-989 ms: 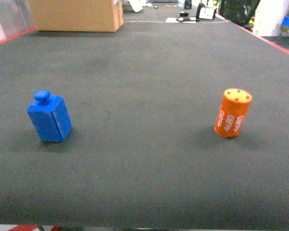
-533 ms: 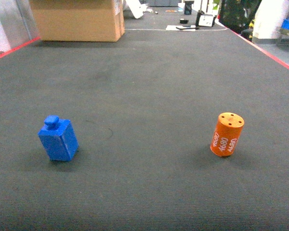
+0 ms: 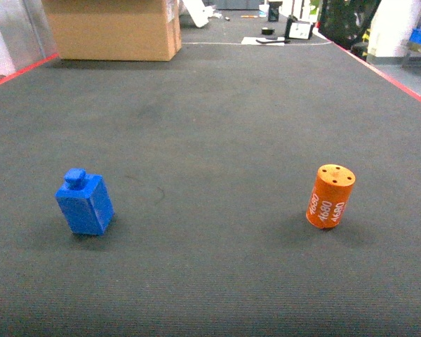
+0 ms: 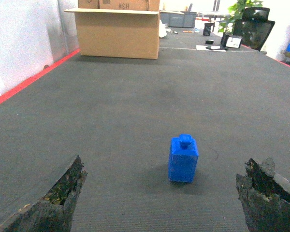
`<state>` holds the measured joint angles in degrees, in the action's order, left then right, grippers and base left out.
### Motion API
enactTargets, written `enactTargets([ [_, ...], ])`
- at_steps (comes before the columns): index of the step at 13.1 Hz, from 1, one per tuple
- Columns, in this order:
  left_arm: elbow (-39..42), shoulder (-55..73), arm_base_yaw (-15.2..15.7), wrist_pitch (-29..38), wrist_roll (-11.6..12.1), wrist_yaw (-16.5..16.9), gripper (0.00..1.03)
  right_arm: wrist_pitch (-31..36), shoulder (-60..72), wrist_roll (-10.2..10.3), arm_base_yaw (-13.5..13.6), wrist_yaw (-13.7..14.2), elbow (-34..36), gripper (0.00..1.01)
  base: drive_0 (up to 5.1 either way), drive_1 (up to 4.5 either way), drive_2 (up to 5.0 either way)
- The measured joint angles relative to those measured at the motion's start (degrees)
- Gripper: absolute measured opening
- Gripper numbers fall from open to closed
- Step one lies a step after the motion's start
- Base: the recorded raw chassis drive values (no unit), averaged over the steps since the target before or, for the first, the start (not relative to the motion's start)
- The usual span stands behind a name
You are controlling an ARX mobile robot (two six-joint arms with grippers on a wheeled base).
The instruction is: Sort blue parts and orange caps into right shelf containers
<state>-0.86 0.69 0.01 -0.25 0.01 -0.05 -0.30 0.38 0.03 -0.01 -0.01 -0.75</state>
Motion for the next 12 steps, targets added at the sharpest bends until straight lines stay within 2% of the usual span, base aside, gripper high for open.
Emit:
enactTargets([
  [12, 0.00, 0.00, 0.00, 0.00, 0.00, 0.02, 0.98, 0.00, 0.00, 0.00, 0.00, -0.02, 0.00, 0.98, 0.0, 0.00, 0.0],
])
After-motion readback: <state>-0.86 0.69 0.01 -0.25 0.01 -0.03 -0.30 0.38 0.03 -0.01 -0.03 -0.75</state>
